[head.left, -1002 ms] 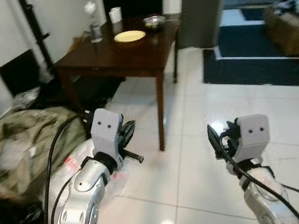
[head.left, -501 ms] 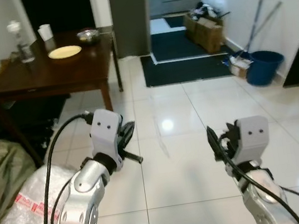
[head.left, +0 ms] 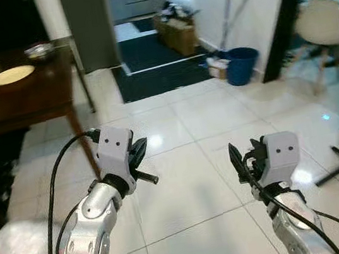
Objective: Setting the table
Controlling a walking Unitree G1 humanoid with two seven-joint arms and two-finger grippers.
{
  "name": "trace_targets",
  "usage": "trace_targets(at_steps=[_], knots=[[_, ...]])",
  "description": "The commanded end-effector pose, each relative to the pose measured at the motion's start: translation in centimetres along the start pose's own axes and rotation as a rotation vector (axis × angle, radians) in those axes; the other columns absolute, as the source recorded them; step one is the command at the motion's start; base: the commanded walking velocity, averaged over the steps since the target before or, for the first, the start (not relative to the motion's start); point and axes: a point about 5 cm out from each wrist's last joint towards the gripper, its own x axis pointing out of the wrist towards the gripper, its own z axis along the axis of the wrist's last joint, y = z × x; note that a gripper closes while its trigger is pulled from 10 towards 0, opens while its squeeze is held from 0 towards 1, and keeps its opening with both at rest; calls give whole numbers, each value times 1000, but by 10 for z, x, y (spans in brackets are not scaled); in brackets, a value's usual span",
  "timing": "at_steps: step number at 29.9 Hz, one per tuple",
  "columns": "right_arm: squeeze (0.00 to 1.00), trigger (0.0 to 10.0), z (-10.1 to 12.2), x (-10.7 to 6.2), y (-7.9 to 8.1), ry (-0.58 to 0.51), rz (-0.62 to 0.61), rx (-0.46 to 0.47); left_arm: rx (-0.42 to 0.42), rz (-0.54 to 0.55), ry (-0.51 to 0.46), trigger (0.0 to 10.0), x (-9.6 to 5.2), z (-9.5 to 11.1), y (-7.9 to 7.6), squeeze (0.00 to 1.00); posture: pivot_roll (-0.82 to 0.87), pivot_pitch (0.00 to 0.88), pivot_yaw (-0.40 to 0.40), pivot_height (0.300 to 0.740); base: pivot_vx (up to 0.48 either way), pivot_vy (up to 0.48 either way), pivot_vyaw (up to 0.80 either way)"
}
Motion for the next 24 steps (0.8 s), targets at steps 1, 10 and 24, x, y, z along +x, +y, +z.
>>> trace_targets(at_steps=[1,10,24], knots=[[0,10000,-1,-1,1,5,1,1,-23,15,28,10000,-2,-6,4,0,10,45,91,740,0,0,-781],[0,10000,-2,-1,2,7,5,3,-9,36,27,10000,-3,-6,7,0,13,46,87,740,0,0,-781],[0,10000,-3,-2,24,5,91,32,38,81,9,10000,0,-8,9,0,10,37,87,740,189,0,-165]])
